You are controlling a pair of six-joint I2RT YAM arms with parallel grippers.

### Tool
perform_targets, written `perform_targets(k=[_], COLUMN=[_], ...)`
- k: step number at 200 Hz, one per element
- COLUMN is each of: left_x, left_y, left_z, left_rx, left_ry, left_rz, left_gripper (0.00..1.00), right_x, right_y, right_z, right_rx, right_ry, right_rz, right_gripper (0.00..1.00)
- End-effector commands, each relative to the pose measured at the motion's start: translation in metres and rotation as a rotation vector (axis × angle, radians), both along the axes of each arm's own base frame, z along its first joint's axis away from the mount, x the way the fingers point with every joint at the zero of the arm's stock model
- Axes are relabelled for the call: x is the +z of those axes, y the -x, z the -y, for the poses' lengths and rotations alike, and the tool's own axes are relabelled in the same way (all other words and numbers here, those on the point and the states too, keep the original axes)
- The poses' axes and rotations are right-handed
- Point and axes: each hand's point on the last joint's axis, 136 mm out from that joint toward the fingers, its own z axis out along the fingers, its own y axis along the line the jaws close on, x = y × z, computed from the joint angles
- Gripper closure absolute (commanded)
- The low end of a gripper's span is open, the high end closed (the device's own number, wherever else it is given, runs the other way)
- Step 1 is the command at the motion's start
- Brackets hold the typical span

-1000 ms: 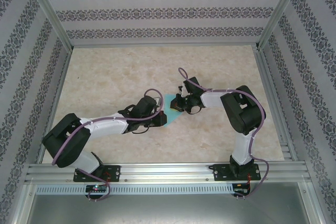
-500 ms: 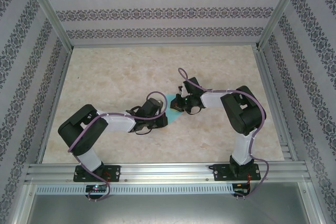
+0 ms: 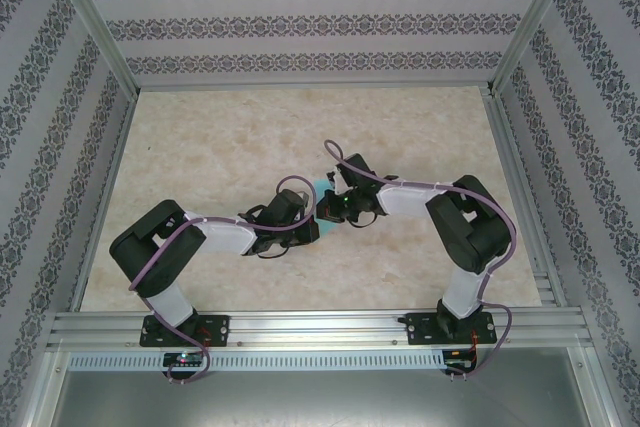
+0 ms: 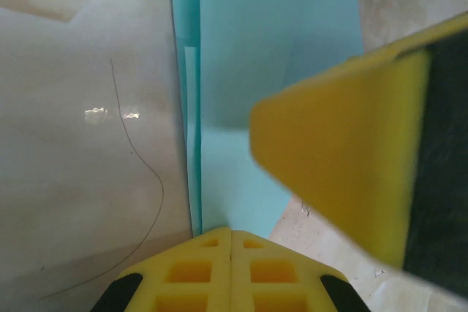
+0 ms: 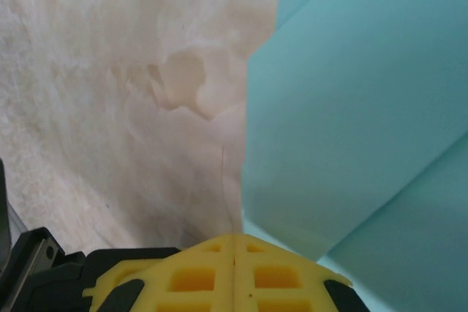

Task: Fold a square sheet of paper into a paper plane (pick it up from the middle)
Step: Fourth fold the wing at the center of the table.

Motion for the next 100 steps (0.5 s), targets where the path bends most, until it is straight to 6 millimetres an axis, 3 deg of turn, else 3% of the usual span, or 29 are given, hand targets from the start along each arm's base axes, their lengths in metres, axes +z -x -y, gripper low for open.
perform_targets(k=[1, 46, 100], left_x=[-0.028, -0.032, -0.054], left_y=[0.022, 0.026, 0.051], left_z=[-0.021, -0.024, -0.037], left_rx=[0.011, 0.009, -0.026], left_ry=[-0.102, -0.124, -0.199], left_rz=[-0.090, -0.115, -0.247], left_gripper=[0.99, 0.99, 0.98], right_x=[-0.016, -0.042, -0.050], right_y=[0.007, 0.003, -0.036], right_z=[0.004, 0.019, 0.046], right_rx=[0.006, -0.020, -0.087], right_ry=[0.025, 0.094, 0.118], right_rz=[-0.024, -0.048, -0.010], right_gripper=[1.00, 1.00, 1.00])
